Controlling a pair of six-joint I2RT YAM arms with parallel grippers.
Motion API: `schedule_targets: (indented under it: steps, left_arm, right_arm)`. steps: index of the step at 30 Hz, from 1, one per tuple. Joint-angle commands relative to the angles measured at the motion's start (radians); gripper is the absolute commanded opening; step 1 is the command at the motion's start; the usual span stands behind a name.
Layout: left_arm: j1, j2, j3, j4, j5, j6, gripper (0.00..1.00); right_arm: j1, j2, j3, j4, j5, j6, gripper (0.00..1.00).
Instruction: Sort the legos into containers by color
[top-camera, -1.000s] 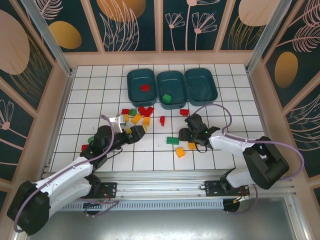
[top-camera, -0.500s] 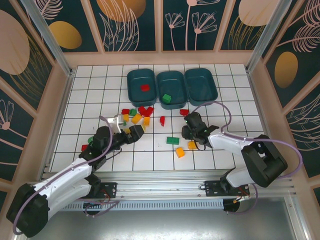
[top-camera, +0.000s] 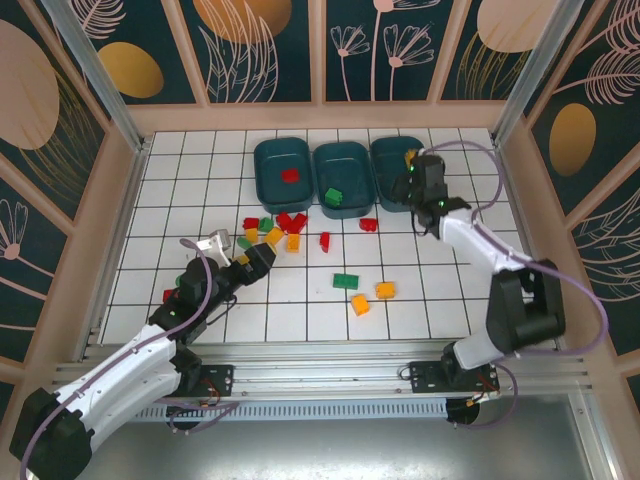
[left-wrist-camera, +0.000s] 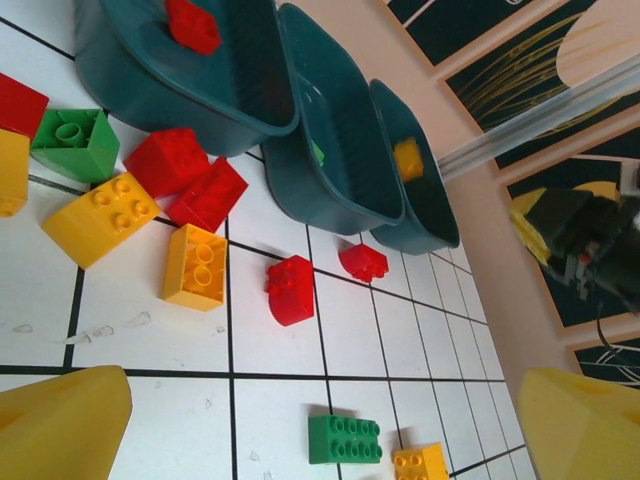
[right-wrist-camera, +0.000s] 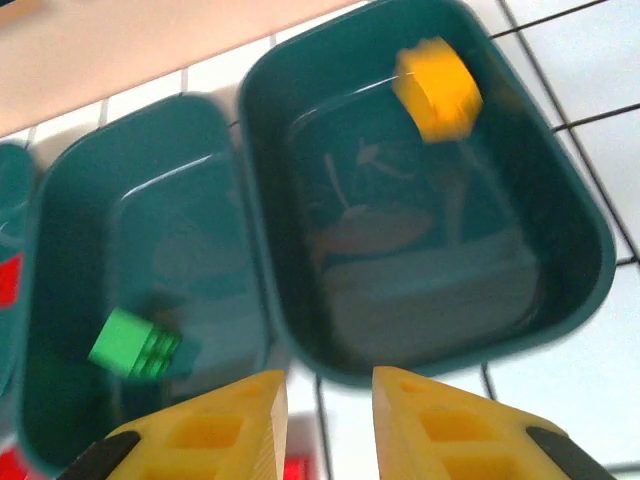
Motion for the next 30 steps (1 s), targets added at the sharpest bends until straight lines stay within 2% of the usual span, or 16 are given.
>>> schedule_targets:
  steps: [1,5,10,14,18,22,25,30]
  left_arm:
    - [-0.005,0.025,0.023,-0.036,-0.019,0.001,0.99]
    - [-0.005,0.077,0.075,-0.073,0.003,0.028,0.98]
    - [-0.005,0.071,0.093,-0.082,-0.014,0.044,0.99]
    - [-0.004,0.083,0.118,-0.113,-0.053,0.079,0.99]
    - [-0.004,0.110,0.133,-0.148,-0.100,0.119,0.99]
    - [0.008,0.145,0.207,-0.316,-0.284,0.118,0.99]
    - [0.070,0.111,0.219,-0.380,-0.343,0.096,0.99]
    - [0.254,0.094,0.157,-0.385,-0.196,0.071,0.98]
  right_arm:
    - [-0.057,0.160,0.117,-0.011,-0.073,-0.046,0.29]
    - [-0.090,0.288,0.262,-0.059,-0.103,-0.061,0.29]
    - [-0.035,0.166,0.209,-0.025,-0.076,-0.031,0.36]
    - [0.065,0.037,0.107,-0.025,-0.001,-0.020,0.42]
    - [0.190,-0.044,-0.095,0.039,-0.037,0.047,0.50]
    - [0.329,-0.067,-0.206,0.073,-0.014,0.091,0.52]
    - [0.400,-0.064,-0.230,0.077,0.004,0.112,0.52]
    - [0.475,-0.035,-0.227,0.054,0.078,0.096,0.54]
